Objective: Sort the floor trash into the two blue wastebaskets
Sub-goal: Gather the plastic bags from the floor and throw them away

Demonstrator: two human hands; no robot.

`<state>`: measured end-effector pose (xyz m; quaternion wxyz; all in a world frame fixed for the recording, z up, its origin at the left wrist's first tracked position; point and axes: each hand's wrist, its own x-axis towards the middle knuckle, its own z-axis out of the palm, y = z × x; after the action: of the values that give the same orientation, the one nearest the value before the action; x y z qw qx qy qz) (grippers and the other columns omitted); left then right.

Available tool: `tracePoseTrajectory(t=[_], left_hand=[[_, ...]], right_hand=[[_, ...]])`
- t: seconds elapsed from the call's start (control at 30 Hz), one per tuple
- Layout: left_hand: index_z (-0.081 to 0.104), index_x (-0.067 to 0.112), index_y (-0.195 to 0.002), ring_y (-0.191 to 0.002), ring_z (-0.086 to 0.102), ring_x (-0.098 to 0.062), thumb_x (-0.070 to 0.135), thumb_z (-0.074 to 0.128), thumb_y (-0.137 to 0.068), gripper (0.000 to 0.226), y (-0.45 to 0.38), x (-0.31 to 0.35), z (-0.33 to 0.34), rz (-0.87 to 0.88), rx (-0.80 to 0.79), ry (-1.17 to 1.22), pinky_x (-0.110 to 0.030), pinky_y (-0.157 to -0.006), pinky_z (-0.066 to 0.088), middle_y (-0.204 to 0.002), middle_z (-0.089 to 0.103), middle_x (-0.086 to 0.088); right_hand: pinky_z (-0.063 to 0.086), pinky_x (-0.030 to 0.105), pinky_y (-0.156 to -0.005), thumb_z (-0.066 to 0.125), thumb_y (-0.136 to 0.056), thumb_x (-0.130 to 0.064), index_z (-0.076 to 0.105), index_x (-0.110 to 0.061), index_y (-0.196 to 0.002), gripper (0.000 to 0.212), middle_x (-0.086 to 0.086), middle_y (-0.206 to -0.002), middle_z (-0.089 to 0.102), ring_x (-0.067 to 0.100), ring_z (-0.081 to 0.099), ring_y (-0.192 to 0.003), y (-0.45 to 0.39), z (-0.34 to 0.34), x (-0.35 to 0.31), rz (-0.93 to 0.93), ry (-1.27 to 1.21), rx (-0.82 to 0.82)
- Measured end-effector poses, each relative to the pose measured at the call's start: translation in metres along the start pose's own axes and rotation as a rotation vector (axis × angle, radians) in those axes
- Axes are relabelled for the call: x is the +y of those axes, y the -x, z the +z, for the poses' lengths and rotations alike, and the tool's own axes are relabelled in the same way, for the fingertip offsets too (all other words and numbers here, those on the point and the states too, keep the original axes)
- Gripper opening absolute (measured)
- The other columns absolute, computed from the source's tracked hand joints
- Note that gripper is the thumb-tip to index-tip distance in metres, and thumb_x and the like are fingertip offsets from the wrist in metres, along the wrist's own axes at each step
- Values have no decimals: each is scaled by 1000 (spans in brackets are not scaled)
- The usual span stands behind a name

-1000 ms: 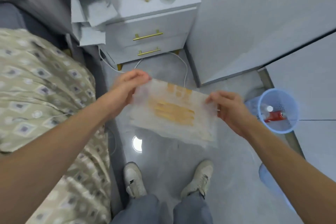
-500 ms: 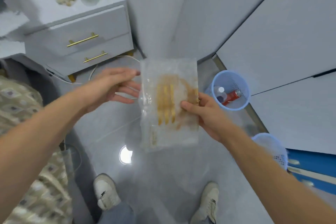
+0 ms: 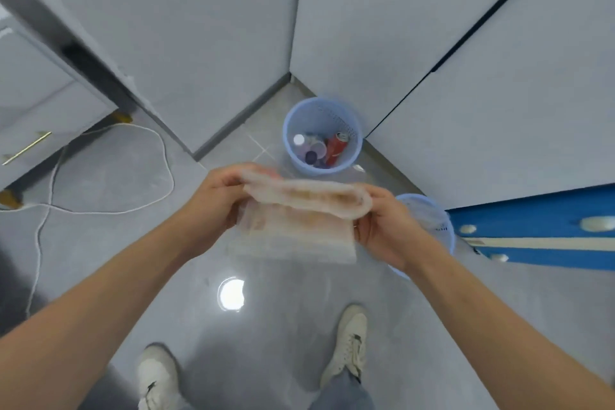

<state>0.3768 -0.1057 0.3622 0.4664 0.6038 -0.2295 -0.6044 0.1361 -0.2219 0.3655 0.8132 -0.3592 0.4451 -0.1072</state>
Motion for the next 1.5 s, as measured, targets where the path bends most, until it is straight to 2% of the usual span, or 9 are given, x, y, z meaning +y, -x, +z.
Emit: tracePoseTrajectory(t=[0.17, 0.27, 0.4, 0.6, 0.77, 0.93, 1.1, 1.23, 1.5], left_hand=[[80, 4, -96, -89, 71, -27, 14, 31, -100, 50, -35, 1, 56, -146, -190, 139, -32, -68, 60, -102, 76, -16], [78, 16, -107, -87, 68, -25, 14, 61, -98, 19, -62, -27, 93, -113, -302, -264, -38, -77, 58, -104, 73, -11], [77, 28, -100, -89, 60, -7, 6, 77, -85, 26, -103, -104, 173, 110, -223, -644, -17, -82, 47, -104, 62, 2], [68, 27, -109, -108, 57, -18, 3, 78, -78, 40, -187, -236, 299, 153, -183, -768, -29, -95, 48, -132, 39, 1], [57, 26, -121, -127, 50, -32, 6, 79, -77, 53, -258, -311, 338, 152, -168, -1044, -42, -103, 48, -155, 20, -4], [43, 22, -137, -126, 42, -41, 6, 74, -81, 66, -279, -333, 354, 105, -167, -1461, -43, -84, 52, -154, 12, -15], [60, 22, -126, -124, 40, -36, 27, 78, -82, 48, -275, -345, 357, 139, -177, -1830, -41, -91, 48, -136, 31, -14], [41, 19, -137, -117, 57, -32, 24, 74, -89, 58, -283, -353, 359, 2, -348, -1777, -40, -81, 47, -124, 60, -13], [31, 23, -141, -118, 59, -34, 14, 71, -89, 66, -307, -390, 367, -60, -320, -1705, -43, -84, 52, -125, 64, -10]], right_hand=[[59, 33, -70, 48, -95, -27, 74, 2, -106, 41, 18, -102, 76, 27, 73, -90, 22, -74, 1, 2, -97, -1], [59, 31, -73, 74, -84, -9, 73, -9, -106, 22, 14, -109, 74, 26, 74, -94, 27, -123, 26, -37, 176, 134], [60, 39, -87, 77, -80, 6, 73, -16, -100, 31, 14, -128, 60, 28, 69, -104, 21, -202, 84, -152, 481, 424], [49, 39, -104, 74, -82, 0, 66, -20, -97, 26, -2, -117, 47, 13, 57, -99, -13, -326, 165, -110, 755, 784], [37, 16, -86, 70, -90, -4, 57, -14, -102, 20, -1, -125, 35, 5, 44, -89, -64, -396, 200, -161, 1086, 732], [50, 45, -92, 78, -76, -10, 57, -15, -118, 47, 14, -132, 41, 34, 51, -112, -110, -415, 232, -98, 1527, 635], [47, 43, -82, 71, -84, -8, 56, -11, -120, 39, 16, -129, 50, 35, 48, -123, -116, -406, 241, -28, 1668, 505], [49, 42, -82, 73, -85, -13, 49, -17, -126, 48, 14, -128, 51, 36, 51, -121, -129, -410, 246, 100, 1581, 401], [50, 44, -89, 66, -92, -14, 46, -12, -132, 45, 17, -131, 51, 36, 53, -122, -162, -417, 275, 181, 1630, 458]])
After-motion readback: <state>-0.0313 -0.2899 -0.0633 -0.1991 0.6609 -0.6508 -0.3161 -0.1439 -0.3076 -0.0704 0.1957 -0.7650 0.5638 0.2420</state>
